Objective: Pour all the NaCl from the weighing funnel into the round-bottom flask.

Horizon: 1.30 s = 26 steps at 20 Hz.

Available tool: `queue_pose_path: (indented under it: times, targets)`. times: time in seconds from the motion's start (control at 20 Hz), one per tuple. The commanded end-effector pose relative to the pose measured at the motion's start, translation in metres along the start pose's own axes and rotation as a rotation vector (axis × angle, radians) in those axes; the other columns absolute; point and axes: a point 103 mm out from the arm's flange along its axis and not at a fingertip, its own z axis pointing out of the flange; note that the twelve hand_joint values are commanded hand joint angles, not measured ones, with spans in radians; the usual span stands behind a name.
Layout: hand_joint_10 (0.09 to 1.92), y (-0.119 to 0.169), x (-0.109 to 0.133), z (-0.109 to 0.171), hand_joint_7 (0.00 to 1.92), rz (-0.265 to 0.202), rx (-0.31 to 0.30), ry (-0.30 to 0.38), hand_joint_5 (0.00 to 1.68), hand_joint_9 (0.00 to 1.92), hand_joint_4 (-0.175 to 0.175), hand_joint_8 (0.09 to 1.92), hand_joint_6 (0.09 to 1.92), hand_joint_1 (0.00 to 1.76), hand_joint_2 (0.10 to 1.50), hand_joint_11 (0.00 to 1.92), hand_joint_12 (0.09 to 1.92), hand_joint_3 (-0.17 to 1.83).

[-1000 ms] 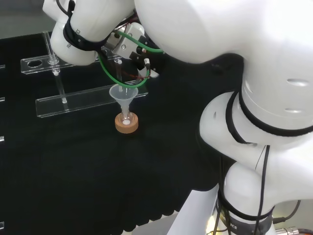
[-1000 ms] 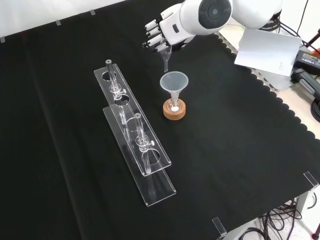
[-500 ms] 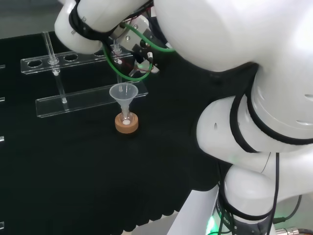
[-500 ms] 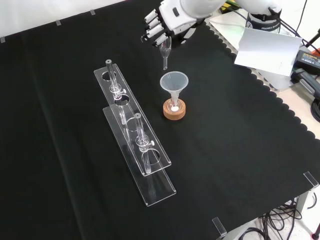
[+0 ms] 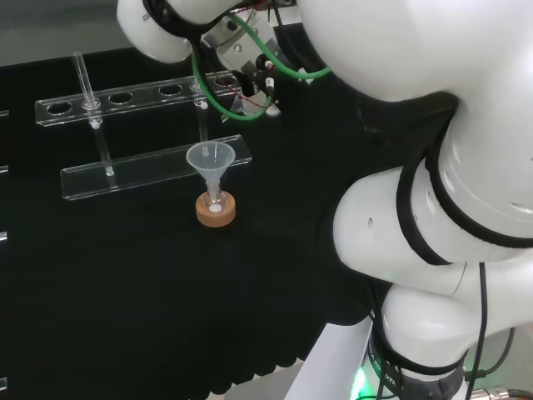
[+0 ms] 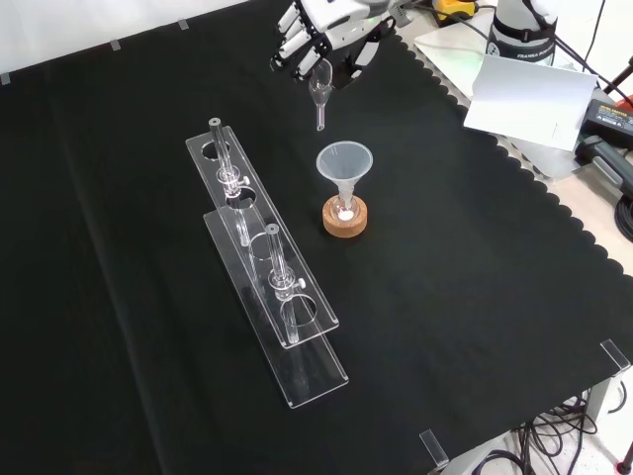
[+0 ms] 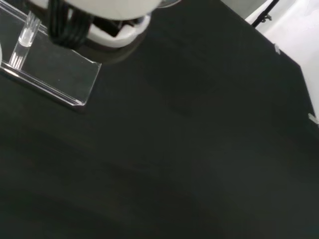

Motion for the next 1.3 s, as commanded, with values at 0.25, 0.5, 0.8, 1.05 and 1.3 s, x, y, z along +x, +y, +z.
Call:
queue_pose_path:
  times: [0.25, 0.5, 0.8, 1.05, 1.3]
  targets:
    - [0.25, 0.001, -0.001, 0.006, 0.53, -0.012, 0.010, 0.168, 1.36, 1.06, 0.175, 0.72, 0.45, 1.13, 0.70, 0.97, 0.93, 0.52]
    - [0.25, 0.002, -0.008, 0.010, 0.53, -0.001, 0.016, 0.261, 1.36, 1.06, 0.175, 0.72, 0.45, 1.13, 0.70, 0.97, 0.92, 0.52]
    - [0.24, 0.003, -0.023, 0.019, 0.53, 0.019, 0.013, 0.405, 1.36, 1.06, 0.175, 0.72, 0.46, 1.13, 0.70, 0.97, 0.92, 0.52]
    - [0.24, 0.003, -0.034, 0.026, 0.53, 0.035, -0.003, 0.510, 1.36, 1.06, 0.175, 0.72, 0.46, 1.13, 0.70, 0.97, 0.92, 0.52]
    - [0.24, 0.006, -0.041, 0.032, 0.53, 0.030, -0.009, 0.600, 1.36, 1.06, 0.175, 0.72, 0.46, 1.13, 0.70, 0.97, 0.92, 0.52]
